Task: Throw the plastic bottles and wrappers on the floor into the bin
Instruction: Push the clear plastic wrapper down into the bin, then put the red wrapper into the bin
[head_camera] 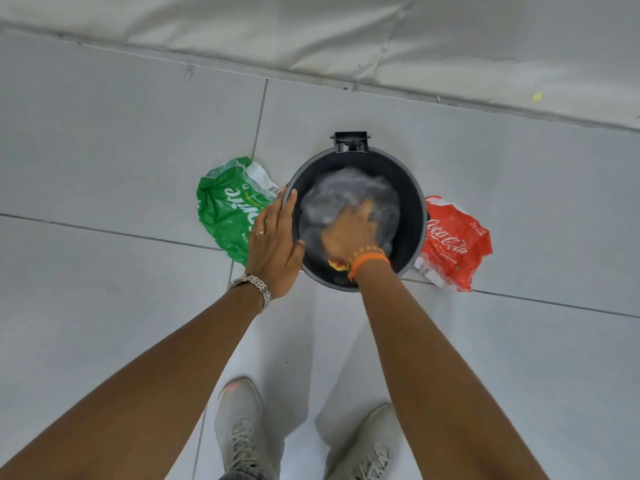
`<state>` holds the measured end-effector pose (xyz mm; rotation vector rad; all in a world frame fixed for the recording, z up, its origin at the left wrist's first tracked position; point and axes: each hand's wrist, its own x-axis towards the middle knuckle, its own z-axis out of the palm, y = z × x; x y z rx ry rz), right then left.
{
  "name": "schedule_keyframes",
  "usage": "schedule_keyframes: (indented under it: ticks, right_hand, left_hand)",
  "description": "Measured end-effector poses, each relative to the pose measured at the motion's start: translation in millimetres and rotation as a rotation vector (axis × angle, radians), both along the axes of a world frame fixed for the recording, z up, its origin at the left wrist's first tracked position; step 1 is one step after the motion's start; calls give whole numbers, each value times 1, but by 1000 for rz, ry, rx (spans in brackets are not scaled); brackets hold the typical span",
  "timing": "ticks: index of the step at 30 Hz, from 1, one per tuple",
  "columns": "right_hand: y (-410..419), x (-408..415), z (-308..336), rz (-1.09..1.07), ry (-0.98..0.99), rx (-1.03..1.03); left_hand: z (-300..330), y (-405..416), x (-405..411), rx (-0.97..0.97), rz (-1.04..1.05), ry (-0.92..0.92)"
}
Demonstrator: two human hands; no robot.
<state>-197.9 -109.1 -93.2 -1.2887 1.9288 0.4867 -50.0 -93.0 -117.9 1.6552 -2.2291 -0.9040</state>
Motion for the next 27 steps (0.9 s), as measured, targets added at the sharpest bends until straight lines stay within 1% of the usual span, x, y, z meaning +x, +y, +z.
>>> schedule_keyframes:
  ticks: [1,2,3,4,5,6,7,8,9,10,11,13,14,15,16,17,19,21,22,24,25,26,27]
  right_hand:
    - [-5,1,-12,56,-67,132]
    - [-10,1,-12,81,-144,179]
    - [-11,-5,-9,27,-214,99]
    - [-9,-15,0,-102,-268,-80]
    - [-4,-27,12,-311,-265,-338]
    - [2,-43,21,-505,-200,-621]
    - [10,-66,26,-642,-125,-861]
    - [21,-91,22,-733,-58,-998]
    - [33,-115,8,-779,-5,-1015]
    - [42,-136,-12,-800,21,-923]
    - [50,-155,-38,-783,39,-738]
    - [70,-176,-88,-629,96,-264]
    - [82,-181,-109,-525,125,-75]
    - [94,-181,-128,-418,148,32]
    - [104,-180,-146,-344,173,44]
    - [111,-177,-155,-324,196,-7]
    - [120,-167,-160,-392,201,-192]
    - [121,-161,-142,-559,183,-396]
    - [121,-159,-126,-686,183,-528]
    - [118,-155,-66,-894,187,-821]
    - [114,-149,-25,-938,158,-976]
    - [112,-142,15,-948,69,-1112]
    - [110,-129,55,-945,-56,-1202]
  left_hand:
    - [-1,1,0,-1,9,6]
    - [-2,2,1,-1,23,9]
    - [-4,2,0,5,32,11]
    - [-5,2,0,7,40,10]
    - [-5,2,1,1,48,6]
    - [-5,3,0,-13,51,6]
    - [-5,3,-1,-33,51,13]
    - [-7,3,-2,-46,51,24]
    - [-8,4,-3,-54,54,37]
    - [-9,5,-3,-59,61,51]
    - [-12,5,-4,-64,73,62]
    - [-15,6,-4,-77,98,77]
    - [-16,6,-5,-83,111,90]
    - [-18,7,-5,-91,128,106]
    - [-19,7,-6,-98,139,120]
    - [-20,8,-8,-105,147,133]
    - [-20,10,-10,-104,167,141]
    - [-18,9,-11,-85,182,142]
    - [-18,8,-10,-80,173,132]
    - [-15,7,-9,-88,131,88]
    - [-13,7,-7,-88,120,71]
    - [-12,7,-5,-73,125,67]
    - [-12,8,-3,-47,151,78]
